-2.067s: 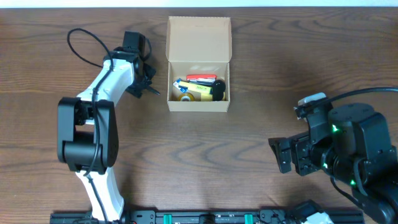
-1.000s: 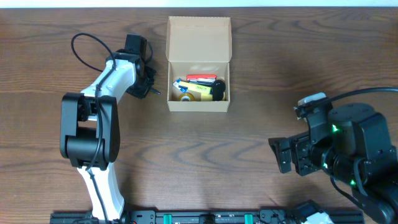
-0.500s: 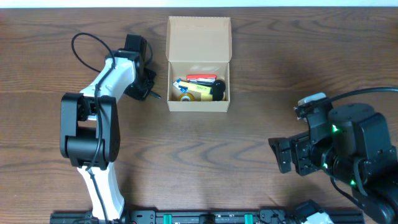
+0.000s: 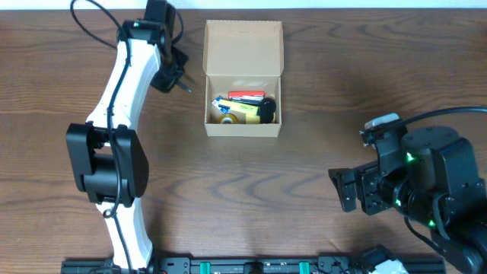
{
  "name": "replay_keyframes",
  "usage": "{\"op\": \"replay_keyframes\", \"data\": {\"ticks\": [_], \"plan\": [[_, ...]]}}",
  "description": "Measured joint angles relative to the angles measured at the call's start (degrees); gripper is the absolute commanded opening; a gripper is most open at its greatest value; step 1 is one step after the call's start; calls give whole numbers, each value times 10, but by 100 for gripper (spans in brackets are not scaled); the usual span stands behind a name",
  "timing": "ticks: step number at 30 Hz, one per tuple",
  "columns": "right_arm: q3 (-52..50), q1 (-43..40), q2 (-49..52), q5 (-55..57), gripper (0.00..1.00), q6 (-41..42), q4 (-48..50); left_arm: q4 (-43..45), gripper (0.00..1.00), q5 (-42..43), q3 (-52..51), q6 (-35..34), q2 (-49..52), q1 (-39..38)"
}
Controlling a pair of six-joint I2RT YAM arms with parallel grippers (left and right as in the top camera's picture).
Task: Pack container
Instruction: 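Lower the left gripper onto the black pen and grasp it, then carry the pen into the box with the left gripper and release it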
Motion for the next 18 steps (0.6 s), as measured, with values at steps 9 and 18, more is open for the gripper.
{"op": "replay_keyframes", "data": {"ticks": [9, 18], "plan": [[0, 0, 0, 0, 99, 0, 0, -3, 6, -28, 88, 3, 0, -66], [0, 0, 0, 0, 99, 0, 0, 0, 6, -62, 89, -144, 0, -177]]}}
